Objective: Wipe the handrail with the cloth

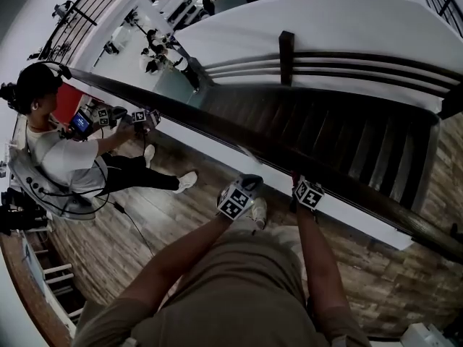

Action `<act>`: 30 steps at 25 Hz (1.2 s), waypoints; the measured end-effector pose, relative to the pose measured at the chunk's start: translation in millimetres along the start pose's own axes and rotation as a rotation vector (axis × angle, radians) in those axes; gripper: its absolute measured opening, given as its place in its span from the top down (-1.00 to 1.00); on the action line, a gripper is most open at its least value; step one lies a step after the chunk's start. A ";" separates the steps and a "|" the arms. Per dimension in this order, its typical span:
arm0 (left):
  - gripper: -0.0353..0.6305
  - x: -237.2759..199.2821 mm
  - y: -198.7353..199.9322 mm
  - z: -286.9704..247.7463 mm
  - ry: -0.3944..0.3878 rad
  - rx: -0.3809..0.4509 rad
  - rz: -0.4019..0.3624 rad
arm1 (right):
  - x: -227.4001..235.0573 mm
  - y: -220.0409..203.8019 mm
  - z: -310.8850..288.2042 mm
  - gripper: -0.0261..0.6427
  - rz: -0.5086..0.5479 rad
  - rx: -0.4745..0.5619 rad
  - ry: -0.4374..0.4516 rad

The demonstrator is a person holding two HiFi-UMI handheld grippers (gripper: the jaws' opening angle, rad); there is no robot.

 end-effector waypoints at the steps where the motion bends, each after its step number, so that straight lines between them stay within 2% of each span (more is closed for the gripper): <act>1: 0.85 9.4 2.1 -6.8 0.003 0.000 -0.001 | 13.7 -0.6 4.1 0.69 -0.004 -0.002 -0.007; 11: 0.85 98.7 18.4 -41.5 0.026 -0.011 0.007 | 94.2 -9.3 43.9 0.69 0.039 -0.031 -0.011; 17: 0.85 178.4 23.4 -75.3 0.025 -0.047 0.015 | 165.9 -15.2 62.3 0.69 -0.054 -0.029 0.019; 21: 0.85 215.8 34.5 -88.9 0.033 -0.030 0.025 | 199.3 -4.8 89.2 0.69 -0.037 -0.041 0.000; 25: 0.85 245.2 55.0 -94.1 -0.007 -0.007 0.016 | 227.3 -1.0 112.2 0.69 -0.036 -0.052 -0.009; 30: 0.85 256.4 72.0 -90.7 -0.097 0.010 -0.032 | 231.1 6.3 135.4 0.69 -0.075 -0.053 -0.042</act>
Point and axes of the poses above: the fingertips, and each gripper's own axes: z backward along the fingers, x to its right, y out of its top, the point moved 8 cm from there along z, backward along the fingers, and after that the axes turned 4 degrees about z, right-handed, at the moved point
